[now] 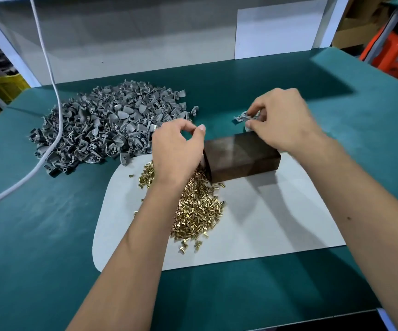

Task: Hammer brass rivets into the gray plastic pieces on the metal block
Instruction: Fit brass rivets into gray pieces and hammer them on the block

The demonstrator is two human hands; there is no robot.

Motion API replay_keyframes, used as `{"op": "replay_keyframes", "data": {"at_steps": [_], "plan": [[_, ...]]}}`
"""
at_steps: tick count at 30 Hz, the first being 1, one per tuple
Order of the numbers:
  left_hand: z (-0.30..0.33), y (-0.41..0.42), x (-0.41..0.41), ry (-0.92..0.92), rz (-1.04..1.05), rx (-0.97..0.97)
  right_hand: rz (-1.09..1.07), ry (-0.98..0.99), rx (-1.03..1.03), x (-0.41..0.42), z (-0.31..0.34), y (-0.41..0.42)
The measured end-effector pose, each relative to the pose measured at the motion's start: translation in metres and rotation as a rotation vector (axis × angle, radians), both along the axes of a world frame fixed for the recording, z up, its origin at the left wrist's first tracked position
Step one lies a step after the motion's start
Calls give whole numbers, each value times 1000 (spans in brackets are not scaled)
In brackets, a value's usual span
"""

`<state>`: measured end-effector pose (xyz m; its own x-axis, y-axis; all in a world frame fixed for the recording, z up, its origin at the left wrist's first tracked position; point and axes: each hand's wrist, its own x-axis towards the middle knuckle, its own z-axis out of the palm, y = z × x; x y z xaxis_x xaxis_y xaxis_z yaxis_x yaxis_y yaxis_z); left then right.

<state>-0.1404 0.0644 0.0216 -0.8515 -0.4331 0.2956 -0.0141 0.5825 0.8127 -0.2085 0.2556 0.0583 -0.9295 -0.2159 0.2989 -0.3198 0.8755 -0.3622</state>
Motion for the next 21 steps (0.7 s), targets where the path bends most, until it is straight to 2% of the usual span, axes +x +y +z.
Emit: {"op": "replay_keyframes", "data": {"at_steps": [4, 7, 9, 11, 13, 15, 18, 21], "plan": [[-3, -19, 1, -60, 217, -371, -205, -75, 18, -22, 5, 5], [-1, -32, 3, -194, 395, -427, -242, -46, 32, -24, 10, -1], [2, -45, 6, -295, 454, -403, -109, -36, -17, -11, 15, -16], [6, -58, 8, -376, 460, -343, 136, -14, -9, 13, 20, -38], [8, -68, 9, -427, 474, -317, 448, -36, 78, 44, 21, -66], [9, -75, 9, -458, 487, -307, 672, -128, 209, 70, 17, -92], [5, -83, 8, -524, 452, -324, 748, -167, 394, 88, 4, -120], [0, -91, 8, -484, 411, -336, 718, -183, 421, 89, -1, -130]]}}
